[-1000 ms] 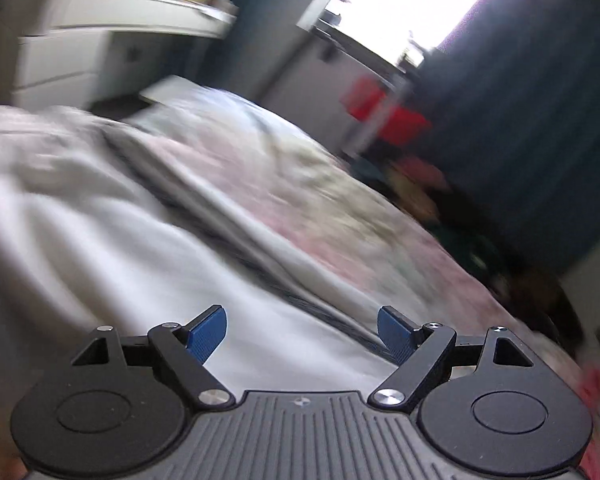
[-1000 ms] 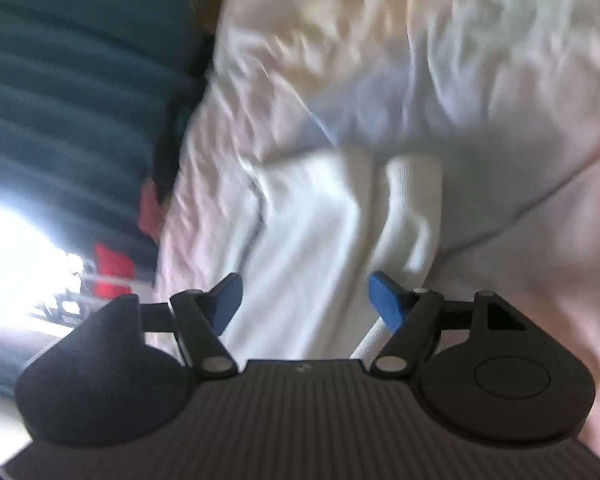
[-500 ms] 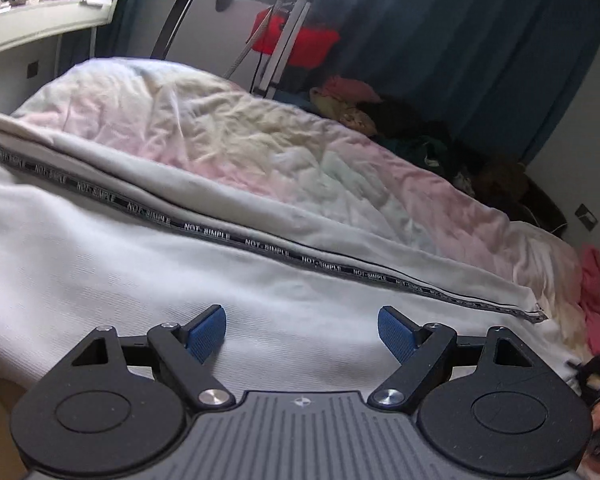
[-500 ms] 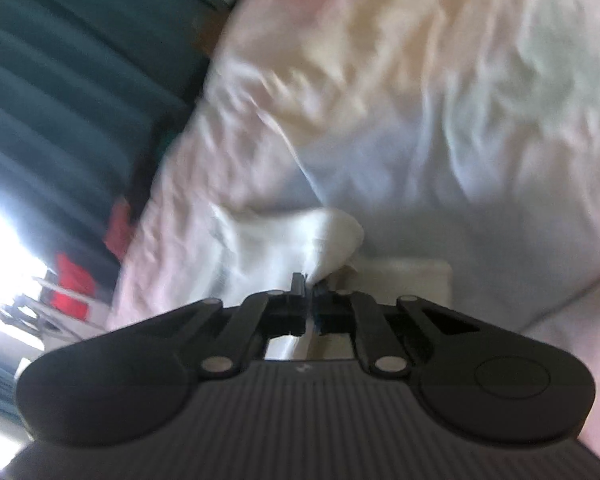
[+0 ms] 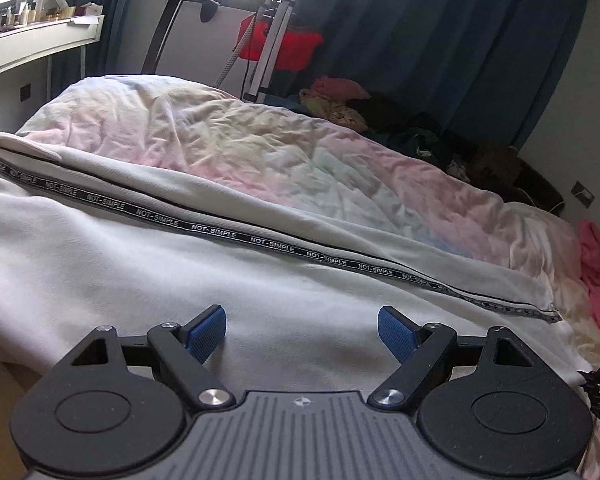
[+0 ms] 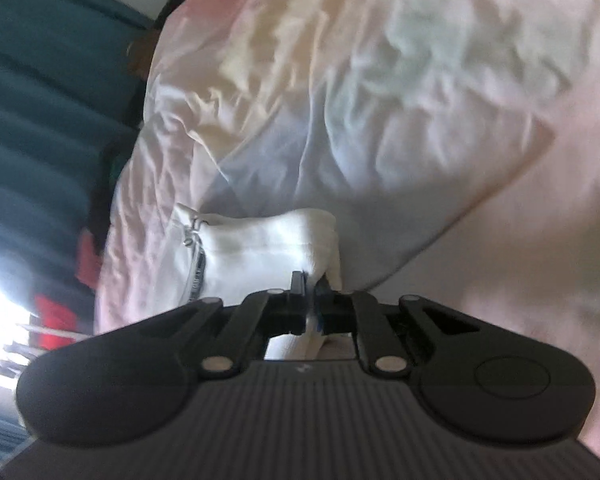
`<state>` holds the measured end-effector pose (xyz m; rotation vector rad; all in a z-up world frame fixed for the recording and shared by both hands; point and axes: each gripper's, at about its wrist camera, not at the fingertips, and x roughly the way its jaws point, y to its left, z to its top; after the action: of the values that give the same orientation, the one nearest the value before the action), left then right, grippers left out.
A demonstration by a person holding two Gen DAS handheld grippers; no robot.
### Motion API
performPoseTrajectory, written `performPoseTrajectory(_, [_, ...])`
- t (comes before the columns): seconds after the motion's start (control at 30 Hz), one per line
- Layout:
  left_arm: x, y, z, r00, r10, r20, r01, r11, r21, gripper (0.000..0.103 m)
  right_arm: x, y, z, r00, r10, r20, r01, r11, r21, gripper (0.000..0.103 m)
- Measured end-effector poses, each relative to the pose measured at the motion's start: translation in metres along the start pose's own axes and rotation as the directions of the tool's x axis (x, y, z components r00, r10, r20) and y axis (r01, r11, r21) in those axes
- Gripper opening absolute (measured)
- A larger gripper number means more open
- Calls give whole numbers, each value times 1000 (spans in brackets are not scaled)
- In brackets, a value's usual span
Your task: Fold clothes
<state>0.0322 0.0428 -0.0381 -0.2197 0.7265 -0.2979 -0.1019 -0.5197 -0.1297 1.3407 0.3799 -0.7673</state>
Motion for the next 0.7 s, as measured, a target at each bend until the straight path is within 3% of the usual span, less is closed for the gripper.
performPoseTrajectory(0.07, [-3, 5, 0, 1000, 2, 2, -2, 1000, -15, 85, 0, -8, 0, 999, 8, -46, -6, 999, 49, 27])
performPoseTrajectory(0.1, [-3, 7, -1, 1000, 2, 2, -2, 1000, -24, 85, -2, -12, -1, 997, 16, -70, -11, 998, 69, 45])
performPoseTrajectory(0.13, [-4, 9, 0, 1000, 2, 1, -2, 999, -32, 85, -3, -17, -3, 995, 31, -95, -23, 996, 89, 57])
performPoseTrajectory(0.27, [-1, 15, 2, 1000, 19, -17, -20, 999, -48, 85, -10, -19, -11, 984, 96, -147, -80, 991, 107, 69])
performPoseTrajectory(0.43, [0, 25, 14, 997, 79, 10, -78, 994, -74, 85, 16, -7, -24, 954, 178, -240, -156, 982, 108, 70])
performPoseTrajectory(0.5, [1, 27, 18, 994, 109, 28, -106, 992, -71, 85, 28, 2, -28, 948, 180, -263, -170, 983, 62, 70])
performPoseTrajectory(0.57, [5, 30, 20, 992, 120, 25, -118, 989, -86, 85, 38, 13, -32, 946, 175, -273, -182, 983, 2, 80])
performPoseTrajectory(0.6, [6, 31, 20, 992, 123, 22, -120, 988, -93, 85, 41, 19, -35, 947, 184, -263, -198, 980, -25, 90])
performPoseTrajectory(0.7, [11, 31, 20, 991, 134, 17, -131, 987, -95, 85, 40, 36, -41, 951, 199, -235, -234, 963, -135, 93])
